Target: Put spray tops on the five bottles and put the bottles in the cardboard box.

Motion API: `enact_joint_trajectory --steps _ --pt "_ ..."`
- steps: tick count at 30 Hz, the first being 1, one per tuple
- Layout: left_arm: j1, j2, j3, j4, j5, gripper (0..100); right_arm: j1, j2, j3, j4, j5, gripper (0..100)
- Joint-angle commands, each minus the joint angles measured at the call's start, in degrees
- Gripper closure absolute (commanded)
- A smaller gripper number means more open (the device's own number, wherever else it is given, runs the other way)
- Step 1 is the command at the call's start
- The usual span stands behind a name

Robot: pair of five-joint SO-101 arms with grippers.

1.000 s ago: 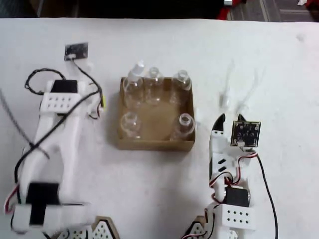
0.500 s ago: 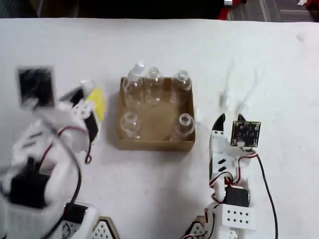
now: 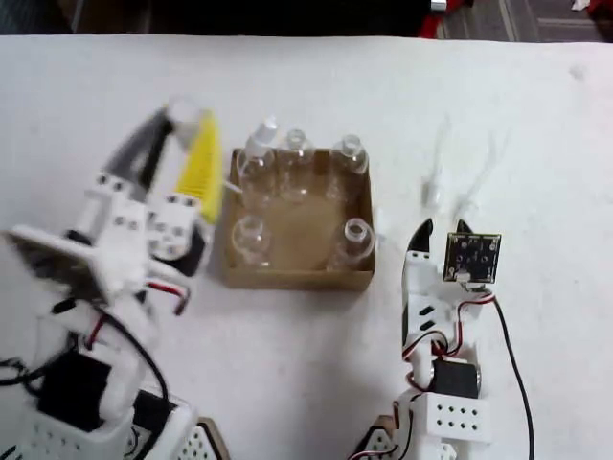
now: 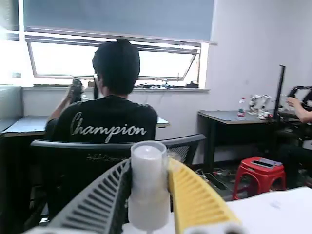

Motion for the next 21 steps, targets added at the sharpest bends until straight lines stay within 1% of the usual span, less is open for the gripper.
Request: enact_joint_trajectory --steps 1,6,9,15,18,21 --pt "7.0 3.0 -0.3 -1.9 -6.5 98 0.2 -0.4 0.5 -1.3 0.8 86.1" --pt "7.4 8.3 -0.3 -1.2 -9.8 98 0.2 -0.4 0.6 -1.3 0.8 86.1" --pt "7.7 9.5 -0.3 0.9 -10.0 98 0.2 -0.4 0.6 -1.3 0.8 86.1" --pt "7.4 9.5 1.3 1.7 -9.7 98 0.2 -0.4 0.6 -1.3 0.8 86.1" --pt "7.9 9.4 5.4 1.1 -9.7 98 0.2 -0.4 0.6 -1.3 0.8 86.1" --pt "7.5 9.4 9.0 -2.7 -9.7 98 0.2 -0.4 0.6 -1.3 0.8 86.1"
